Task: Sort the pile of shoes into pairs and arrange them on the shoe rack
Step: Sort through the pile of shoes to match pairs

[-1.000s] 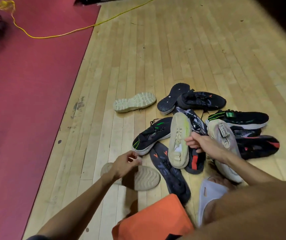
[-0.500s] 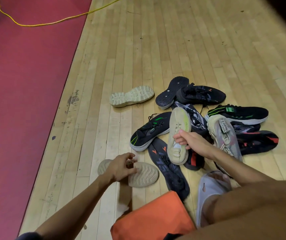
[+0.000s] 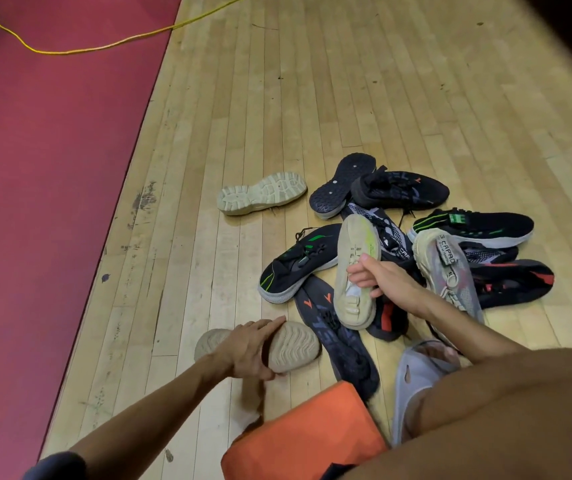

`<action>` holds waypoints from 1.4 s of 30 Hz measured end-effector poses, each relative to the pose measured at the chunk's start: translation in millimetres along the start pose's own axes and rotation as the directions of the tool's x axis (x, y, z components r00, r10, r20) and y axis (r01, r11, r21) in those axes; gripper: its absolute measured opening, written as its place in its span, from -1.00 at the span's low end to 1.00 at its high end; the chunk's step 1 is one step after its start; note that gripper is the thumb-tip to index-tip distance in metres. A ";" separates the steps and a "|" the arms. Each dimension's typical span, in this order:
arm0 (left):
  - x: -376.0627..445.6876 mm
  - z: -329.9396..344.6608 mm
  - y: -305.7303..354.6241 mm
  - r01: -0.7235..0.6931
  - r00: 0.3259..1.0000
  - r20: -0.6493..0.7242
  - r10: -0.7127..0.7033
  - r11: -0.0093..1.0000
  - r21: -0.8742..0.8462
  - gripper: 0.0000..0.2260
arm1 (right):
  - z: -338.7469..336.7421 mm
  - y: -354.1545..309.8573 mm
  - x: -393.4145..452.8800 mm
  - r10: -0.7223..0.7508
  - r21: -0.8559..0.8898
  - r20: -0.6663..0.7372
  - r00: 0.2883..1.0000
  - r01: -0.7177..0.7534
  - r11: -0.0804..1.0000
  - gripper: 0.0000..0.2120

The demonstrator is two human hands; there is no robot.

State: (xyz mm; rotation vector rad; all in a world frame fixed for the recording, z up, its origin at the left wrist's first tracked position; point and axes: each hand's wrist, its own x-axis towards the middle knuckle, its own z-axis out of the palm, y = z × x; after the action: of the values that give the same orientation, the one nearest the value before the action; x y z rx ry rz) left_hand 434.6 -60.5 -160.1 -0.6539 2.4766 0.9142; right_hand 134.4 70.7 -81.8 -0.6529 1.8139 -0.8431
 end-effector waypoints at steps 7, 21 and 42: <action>10.8 -79.9 36.7 0.190 0.976 0.214 0.037 0.330 -0.925 -0.35 | -3.9 -5.8 0.8 -0.022 0.056 -0.041 0.999 0.025 0.998 -0.59; 105.3 -134.7 153.0 0.056 0.989 -0.001 0.146 -0.387 -0.920 -0.33 | -65.0 -33.4 -9.3 -0.056 0.158 -0.182 0.982 0.085 0.984 -0.42; 151.0 -73.6 187.4 0.033 0.986 -0.074 -0.151 0.604 -0.797 -0.70 | -72.7 64.7 -14.2 0.169 0.162 -0.162 0.972 -0.143 0.976 -0.48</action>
State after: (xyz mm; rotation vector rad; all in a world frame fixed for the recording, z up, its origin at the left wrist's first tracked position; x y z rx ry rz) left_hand 193.1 -27.0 -97.3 -1.1341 1.9959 2.0242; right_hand 68.2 139.4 -105.6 -0.3432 1.9092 -0.9430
